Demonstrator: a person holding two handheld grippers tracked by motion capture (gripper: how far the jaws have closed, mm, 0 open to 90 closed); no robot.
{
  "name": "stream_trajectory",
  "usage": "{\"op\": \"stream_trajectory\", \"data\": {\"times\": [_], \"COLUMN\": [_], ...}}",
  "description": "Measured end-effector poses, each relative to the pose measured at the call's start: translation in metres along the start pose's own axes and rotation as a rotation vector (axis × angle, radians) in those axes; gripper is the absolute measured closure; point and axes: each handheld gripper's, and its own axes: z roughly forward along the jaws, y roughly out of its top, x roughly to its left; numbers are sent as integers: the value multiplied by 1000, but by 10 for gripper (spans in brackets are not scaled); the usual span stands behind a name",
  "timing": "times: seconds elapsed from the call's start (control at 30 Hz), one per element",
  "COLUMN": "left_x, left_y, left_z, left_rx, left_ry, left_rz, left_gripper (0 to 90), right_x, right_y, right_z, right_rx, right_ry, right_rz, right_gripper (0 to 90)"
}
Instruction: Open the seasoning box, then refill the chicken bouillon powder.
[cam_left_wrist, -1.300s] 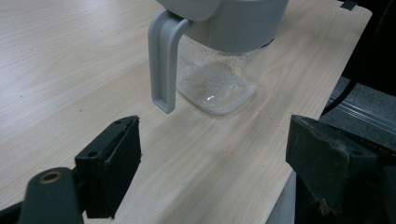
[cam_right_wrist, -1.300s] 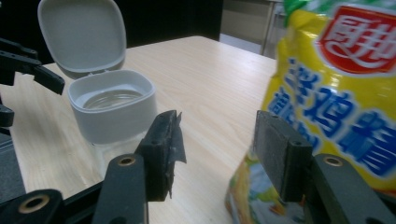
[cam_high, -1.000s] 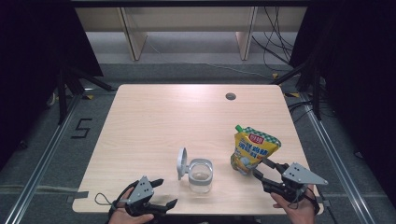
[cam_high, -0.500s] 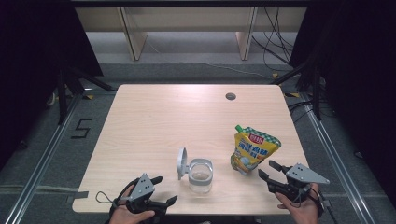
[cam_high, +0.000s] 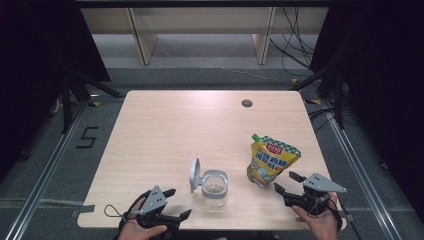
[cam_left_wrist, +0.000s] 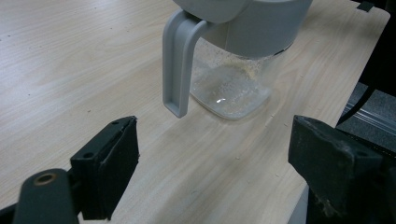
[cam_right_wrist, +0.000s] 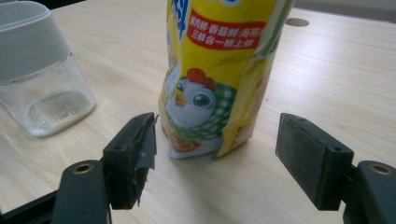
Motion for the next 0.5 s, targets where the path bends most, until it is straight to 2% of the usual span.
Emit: {"op": "stream_trajectory", "data": {"times": [0.03, 0.07, 0.1, 0.13, 0.23, 0.27, 0.3, 0.33, 0.37, 0.4, 0.43, 0.47, 0.5], "left_x": [-1, 0, -1, -3, -3, 0, 0, -1, -2, 0, 0, -3, -3], "left_y": [0, 0, -1, -2, -2, -3, -3, -4, -5, -4, -4, -6, -6], "left_z": [1, 0, 0, 0, 0, -2, -2, -2, -1, -3, -3, -2, -2], "left_rx": [-11, 2, 2, 8, -2, 3, 3, 3, -7, 17, 17, 19, 19], "left_ry": [-1, -1, -5, 1, 3, 1, 1, 5, 5, 18, 18, 14, 14], "left_rz": [-14, 7, 5, -17, -29, 4, 4, -11, -48, -8, -8, -45, -45], "left_gripper": [160, 160, 160, 160, 160, 160, 160, 160, 160, 160, 160, 160, 160], "right_x": [2, 1, 1, 0, -1, -5, -5, -5, -8, -6, -6, -4, -4], "right_y": [-1, -1, -1, 0, -1, -2, -2, -2, -2, -2, -2, -1, -1], "right_z": [2, 5, 5, 6, 8, 12, 12, 13, 15, 17, 17, 21, 21], "right_rx": [19, 11, 11, 23, 20, 19, 19, 21, 25, 13, 13, 11, 16], "right_ry": [-4, -5, -5, -8, -3, -13, -13, -6, -6, -3, -3, 3, 10], "right_rz": [18, -4, -4, -22, -11, -18, -18, -8, -16, 18, 18, 24, 25], "right_gripper": [284, 276, 276, 283, 282, 262, 262, 253, 248, 242, 242, 232, 225]}}
